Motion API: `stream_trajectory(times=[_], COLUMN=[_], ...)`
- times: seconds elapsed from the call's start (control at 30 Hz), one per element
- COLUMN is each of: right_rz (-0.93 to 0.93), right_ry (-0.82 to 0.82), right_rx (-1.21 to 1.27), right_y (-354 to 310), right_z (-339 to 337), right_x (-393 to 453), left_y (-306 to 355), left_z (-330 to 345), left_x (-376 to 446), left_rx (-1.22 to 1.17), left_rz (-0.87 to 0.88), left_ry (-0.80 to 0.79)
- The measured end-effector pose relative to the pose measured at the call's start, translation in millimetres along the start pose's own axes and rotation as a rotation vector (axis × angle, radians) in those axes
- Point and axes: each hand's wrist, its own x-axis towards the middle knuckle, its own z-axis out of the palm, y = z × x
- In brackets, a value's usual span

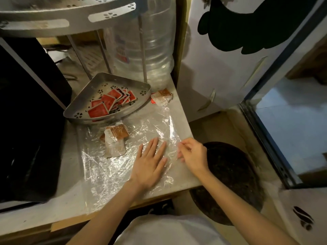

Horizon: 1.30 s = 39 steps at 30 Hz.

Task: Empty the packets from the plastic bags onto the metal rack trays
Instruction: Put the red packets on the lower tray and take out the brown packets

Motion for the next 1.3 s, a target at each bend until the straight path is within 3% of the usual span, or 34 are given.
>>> stream_trajectory(times=[0.17,0.4,0.83,0.93,1.07,1.2,1.3], right_rz=[0.106,0.228,0.508,0.421,0.048,-0.171,-0.278], right_ry=[0.047,-0.216,-0.312,-0.198,-0.051,-0.184,-0.308], right_rx=[0.141,0.088,0.224,0.133,-0.198,-0.319,-0.415], right_y=[2,-2,14,2,-25,-55,-74], right_z=[-33,-81,-107,-104,-82,-46,-14], right_x=[15,62,104,112,121,117,110], left_y=[1,-1,1,-1,-7,-13,-19], left_z=[-2,0,-4,-3,-3,-25,-49], left_x=[-1,0,-3,-2,5,15,16], left_rx=[0.029,0.046,0.072,0.051,-0.064,-0.506,-0.816], left_rz=[0.014,0.028,0.06,0.052,0.04,-0.018,-0.117], left_ry=[-0.007,0.0,-0.024,-0.026,-0.08,-0.181,-0.112])
